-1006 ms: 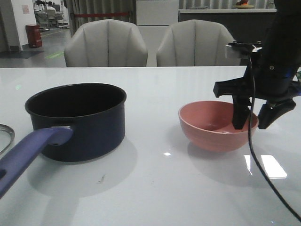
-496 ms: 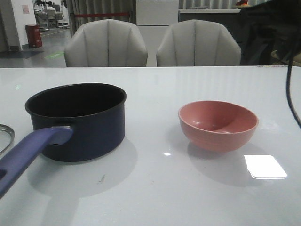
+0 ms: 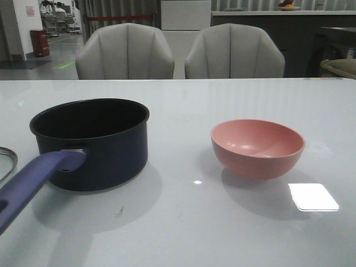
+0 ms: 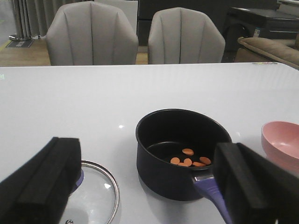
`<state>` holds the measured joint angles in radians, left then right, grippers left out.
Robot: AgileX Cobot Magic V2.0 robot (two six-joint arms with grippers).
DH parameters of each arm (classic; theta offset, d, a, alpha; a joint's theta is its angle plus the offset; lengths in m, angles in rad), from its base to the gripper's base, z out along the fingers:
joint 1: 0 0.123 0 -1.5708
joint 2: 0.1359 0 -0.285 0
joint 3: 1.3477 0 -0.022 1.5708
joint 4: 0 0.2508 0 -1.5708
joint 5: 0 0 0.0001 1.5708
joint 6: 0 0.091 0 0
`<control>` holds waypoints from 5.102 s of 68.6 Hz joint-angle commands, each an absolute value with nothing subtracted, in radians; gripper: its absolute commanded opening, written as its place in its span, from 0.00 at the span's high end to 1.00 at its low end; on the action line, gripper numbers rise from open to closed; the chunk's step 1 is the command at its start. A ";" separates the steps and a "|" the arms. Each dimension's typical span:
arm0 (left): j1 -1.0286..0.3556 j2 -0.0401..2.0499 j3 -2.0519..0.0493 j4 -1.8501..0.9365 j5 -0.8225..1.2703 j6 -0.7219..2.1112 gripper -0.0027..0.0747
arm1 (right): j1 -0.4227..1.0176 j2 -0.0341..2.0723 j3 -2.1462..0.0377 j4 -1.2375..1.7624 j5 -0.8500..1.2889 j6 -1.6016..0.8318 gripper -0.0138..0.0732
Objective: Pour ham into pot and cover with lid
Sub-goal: 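Release the bowl and withdraw the right gripper upward, then grasp the glass lid knob with the left gripper and lift it, then lower the lid onto the pot with the left gripper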
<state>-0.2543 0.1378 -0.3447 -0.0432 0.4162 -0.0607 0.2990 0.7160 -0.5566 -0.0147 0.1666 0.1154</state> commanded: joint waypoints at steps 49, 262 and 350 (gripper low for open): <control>-0.261 0.198 -0.424 -0.037 0.386 -0.063 0.17 | 0.317 0.187 -0.194 -0.027 0.029 0.110 0.65; -0.152 1.698 -1.621 -0.135 1.040 0.000 0.60 | 0.317 0.187 -0.194 -0.027 0.029 0.110 0.65; -0.332 1.872 -1.672 -0.213 1.149 0.000 0.60 | 0.317 0.187 -0.194 -0.027 0.029 0.110 0.65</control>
